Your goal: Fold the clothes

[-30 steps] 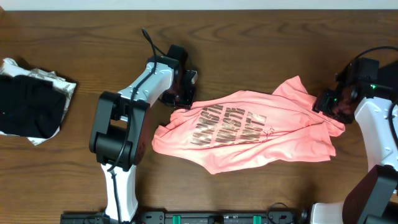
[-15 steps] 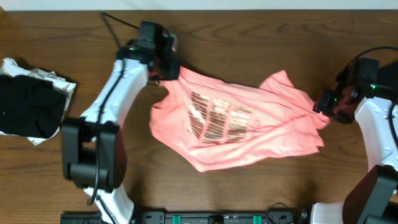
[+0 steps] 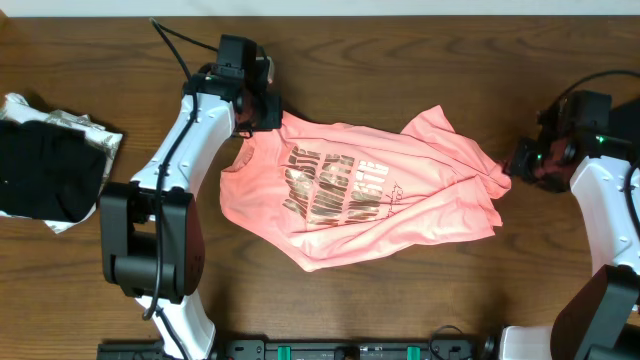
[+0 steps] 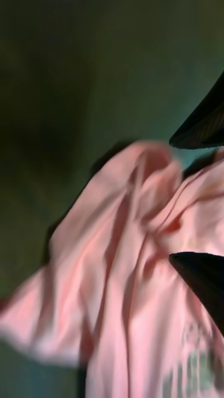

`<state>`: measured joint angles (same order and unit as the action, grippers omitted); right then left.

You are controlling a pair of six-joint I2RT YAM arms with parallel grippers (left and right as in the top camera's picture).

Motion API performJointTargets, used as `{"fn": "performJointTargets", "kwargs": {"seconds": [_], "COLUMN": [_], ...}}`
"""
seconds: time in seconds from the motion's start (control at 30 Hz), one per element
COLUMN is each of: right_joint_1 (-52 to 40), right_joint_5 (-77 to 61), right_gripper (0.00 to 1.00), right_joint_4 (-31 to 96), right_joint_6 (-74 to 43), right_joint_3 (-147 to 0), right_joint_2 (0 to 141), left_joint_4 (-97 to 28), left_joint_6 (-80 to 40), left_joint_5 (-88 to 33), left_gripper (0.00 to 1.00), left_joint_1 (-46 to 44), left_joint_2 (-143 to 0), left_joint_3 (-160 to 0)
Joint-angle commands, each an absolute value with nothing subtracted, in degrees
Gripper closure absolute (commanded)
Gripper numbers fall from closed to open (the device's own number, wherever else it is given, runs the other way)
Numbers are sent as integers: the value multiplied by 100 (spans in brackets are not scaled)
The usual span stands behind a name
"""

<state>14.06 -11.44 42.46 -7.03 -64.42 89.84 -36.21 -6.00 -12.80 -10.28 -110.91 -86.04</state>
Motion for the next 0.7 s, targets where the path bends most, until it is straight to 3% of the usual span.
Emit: {"fn": "performJointTargets", "kwargs": {"seconds": [0.0,0.4,0.67], "right_joint_1": [1380,224,45], "right_joint_5": [-2429,-2536,-1944], "right_gripper": [47,44,35], "right_joint_4": [3782,1393,235], "right_joint_6": [-161,-51,-84], "right_joint_3": [-6477,-6477,-6482], "right_joint_2": [8960,9856,11043], "left_joint_4": [-3627,-3682,-3747], "left_joint_6": [-631,-657,-679], "left_joint_5": [-974,-980,-982], "left_gripper": [94,94,94], "left_joint_1": [-1031,-1037,-1037], "left_joint_2": [-11168,-11168,-11168], "left_joint_3": [-8560,-8560,-8560]}}
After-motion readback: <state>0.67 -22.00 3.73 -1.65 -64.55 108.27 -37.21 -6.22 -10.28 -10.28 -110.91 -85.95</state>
